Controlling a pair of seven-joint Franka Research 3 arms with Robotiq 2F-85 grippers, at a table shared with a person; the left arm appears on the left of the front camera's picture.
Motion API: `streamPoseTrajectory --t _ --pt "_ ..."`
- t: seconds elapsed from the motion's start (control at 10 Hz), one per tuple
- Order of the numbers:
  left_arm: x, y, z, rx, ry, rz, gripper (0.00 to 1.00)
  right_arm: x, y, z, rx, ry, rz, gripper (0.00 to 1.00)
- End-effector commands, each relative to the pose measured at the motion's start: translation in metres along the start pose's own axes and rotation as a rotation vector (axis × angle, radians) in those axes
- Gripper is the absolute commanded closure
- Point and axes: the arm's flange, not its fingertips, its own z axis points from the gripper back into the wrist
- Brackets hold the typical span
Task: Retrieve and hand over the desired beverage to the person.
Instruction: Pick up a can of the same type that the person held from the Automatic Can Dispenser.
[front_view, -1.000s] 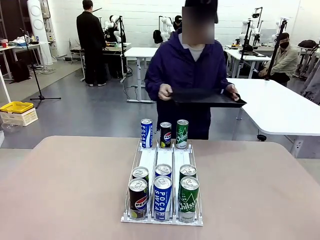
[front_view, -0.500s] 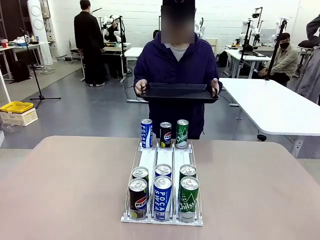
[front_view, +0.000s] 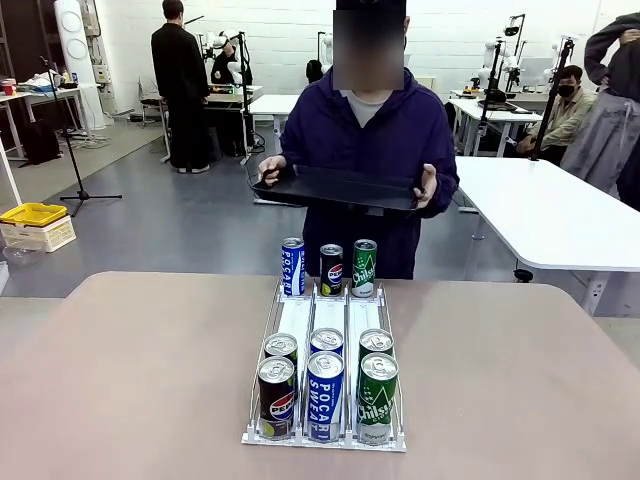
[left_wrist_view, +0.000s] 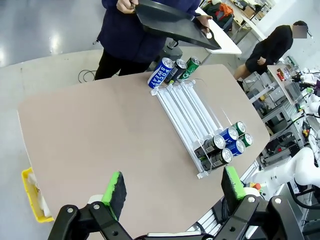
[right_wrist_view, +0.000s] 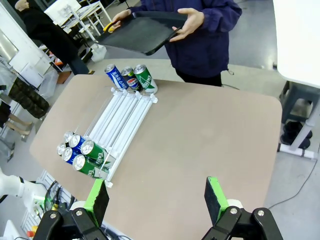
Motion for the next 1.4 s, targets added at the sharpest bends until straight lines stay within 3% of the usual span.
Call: streamPoseTrajectory --t 0.0,1.3 --pt "0.0006 0.0017 0.0004 -0.012 -0.009 -0.024 0.0 0.0007 -0.0019 -0.0014 0.019 -0.005 0.012 0.0" --pt "0.0006 0.0017 0.0004 -0.012 -0.009 -0.024 0.0 0.0007 -0.0019 -0.0014 0.019 -0.005 0.012 0.0"
